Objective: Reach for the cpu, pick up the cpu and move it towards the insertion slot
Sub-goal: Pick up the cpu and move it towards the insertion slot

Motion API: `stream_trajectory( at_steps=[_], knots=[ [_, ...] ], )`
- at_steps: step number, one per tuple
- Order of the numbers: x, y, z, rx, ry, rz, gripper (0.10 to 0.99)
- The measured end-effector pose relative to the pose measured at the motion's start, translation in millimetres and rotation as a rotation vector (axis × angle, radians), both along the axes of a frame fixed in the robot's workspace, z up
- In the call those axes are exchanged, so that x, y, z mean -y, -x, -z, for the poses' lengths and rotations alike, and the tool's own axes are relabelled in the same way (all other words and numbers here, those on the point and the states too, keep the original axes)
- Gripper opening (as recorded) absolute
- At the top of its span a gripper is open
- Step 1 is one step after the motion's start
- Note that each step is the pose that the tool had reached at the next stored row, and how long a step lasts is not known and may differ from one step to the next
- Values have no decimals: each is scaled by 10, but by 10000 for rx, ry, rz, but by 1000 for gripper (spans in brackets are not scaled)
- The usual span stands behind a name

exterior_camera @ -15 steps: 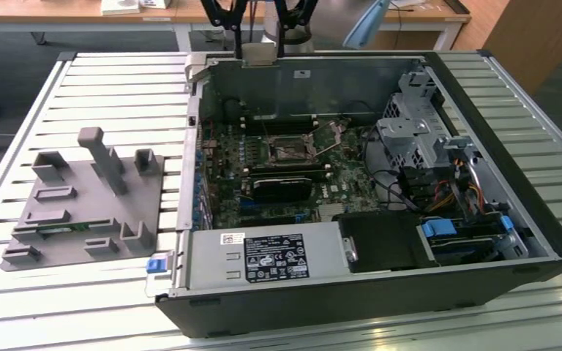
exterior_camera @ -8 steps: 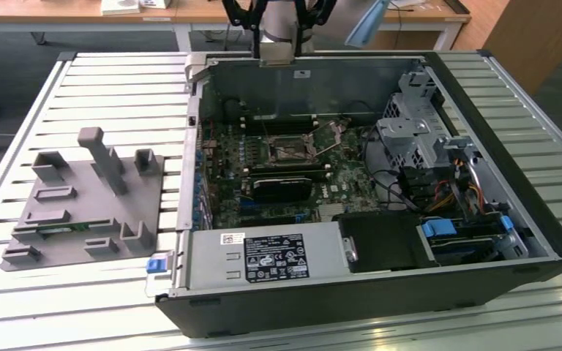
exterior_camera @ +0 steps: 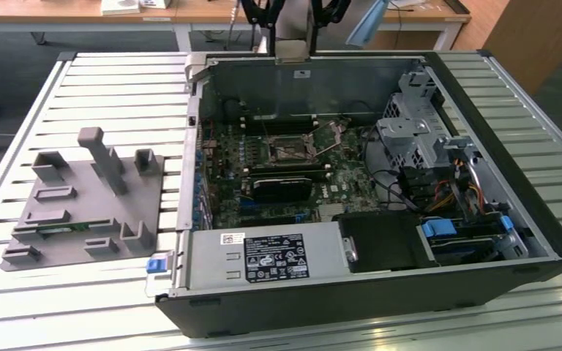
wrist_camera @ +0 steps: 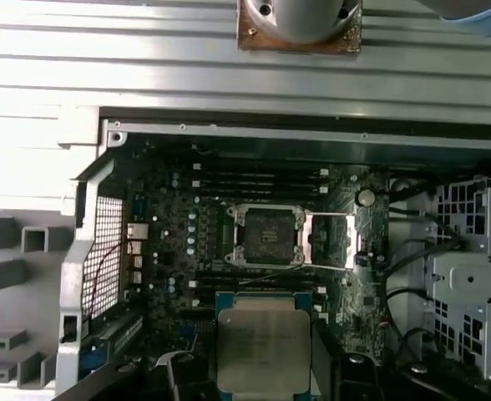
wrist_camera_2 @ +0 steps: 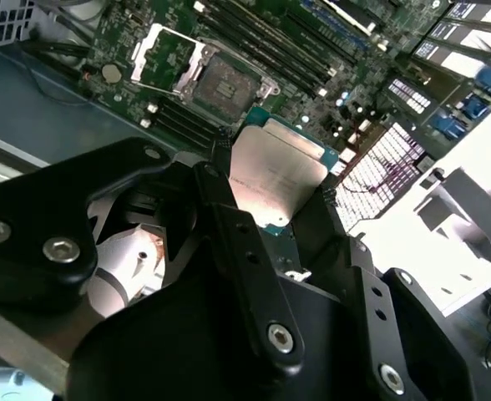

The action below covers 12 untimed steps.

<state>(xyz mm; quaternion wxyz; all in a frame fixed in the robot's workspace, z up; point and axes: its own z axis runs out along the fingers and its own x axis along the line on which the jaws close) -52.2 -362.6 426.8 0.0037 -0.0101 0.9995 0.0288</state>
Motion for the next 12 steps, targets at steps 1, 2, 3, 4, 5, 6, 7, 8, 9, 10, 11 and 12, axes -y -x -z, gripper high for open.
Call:
stream_trajectory(
  at_steps=[1,2,3,4,5,6,7,8,9,10,11,12],
  knots=[
    [-24,-9,1,5,-1,-1,541],
    [-49,-17,3,10,-2,-1,541],
    [-76,-25,5,14,-3,-1,541],
    [-97,-33,6,21,-3,-2,541],
    [-113,-39,7,31,-5,-2,541],
    [-119,-43,8,37,-6,-3,541],
    [-119,-43,8,37,-7,-2,541],
    [-119,-43,8,37,-7,-2,541],
    [-119,-43,8,37,-7,-1,541],
    [-119,-43,8,38,-7,0,541],
    [-119,-44,8,37,-6,-1,541],
    [-119,-44,8,37,-6,-1,541]
  ],
)
